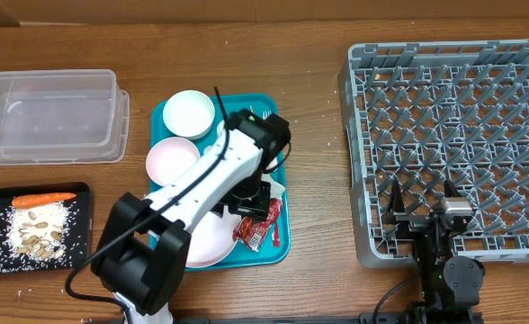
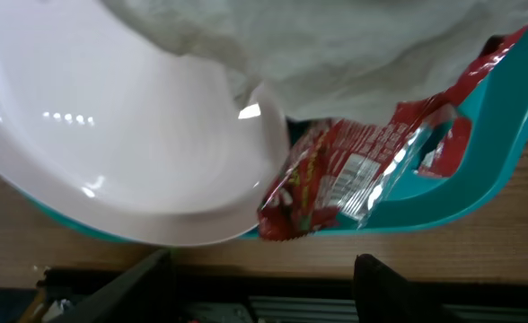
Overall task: Sort waste into correct bins and load items into the dishwasher
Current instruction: 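Reach the left gripper to the red wrapper and grasp it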
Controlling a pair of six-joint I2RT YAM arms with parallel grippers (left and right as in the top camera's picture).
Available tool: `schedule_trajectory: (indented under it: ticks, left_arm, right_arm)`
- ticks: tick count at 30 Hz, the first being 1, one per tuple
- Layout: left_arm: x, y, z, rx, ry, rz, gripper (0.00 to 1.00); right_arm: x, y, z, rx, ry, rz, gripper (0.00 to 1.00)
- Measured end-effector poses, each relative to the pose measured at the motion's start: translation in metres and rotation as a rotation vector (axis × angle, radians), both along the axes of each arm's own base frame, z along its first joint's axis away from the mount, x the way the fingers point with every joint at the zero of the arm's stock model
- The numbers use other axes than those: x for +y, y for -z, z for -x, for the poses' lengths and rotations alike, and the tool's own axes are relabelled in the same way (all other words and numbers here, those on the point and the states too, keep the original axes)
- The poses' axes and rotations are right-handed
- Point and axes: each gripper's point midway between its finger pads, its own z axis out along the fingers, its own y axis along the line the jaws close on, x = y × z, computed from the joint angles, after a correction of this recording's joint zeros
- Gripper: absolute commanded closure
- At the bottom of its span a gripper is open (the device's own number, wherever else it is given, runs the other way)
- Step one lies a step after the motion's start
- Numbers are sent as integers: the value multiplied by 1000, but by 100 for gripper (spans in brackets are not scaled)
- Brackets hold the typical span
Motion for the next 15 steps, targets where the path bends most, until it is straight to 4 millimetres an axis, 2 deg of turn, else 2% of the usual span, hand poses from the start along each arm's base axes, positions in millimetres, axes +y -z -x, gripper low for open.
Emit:
schedule_trajectory:
  ticks: [4,8,13,15]
  left_arm:
    - [-7,18,10,-2,40,5,33]
    - [-7,33,19,9,59,0,32]
    - [-5,37,16,-2,50,6,33]
    - [-4,38,15,-2,44,6,38]
  right_arm:
    - [0,0,0,0,0,0,0]
    - [0,0,0,0,0,0,0]
    - [0,0,0,1,0,0,0]
    - [0,0,0,0,0,-1,0]
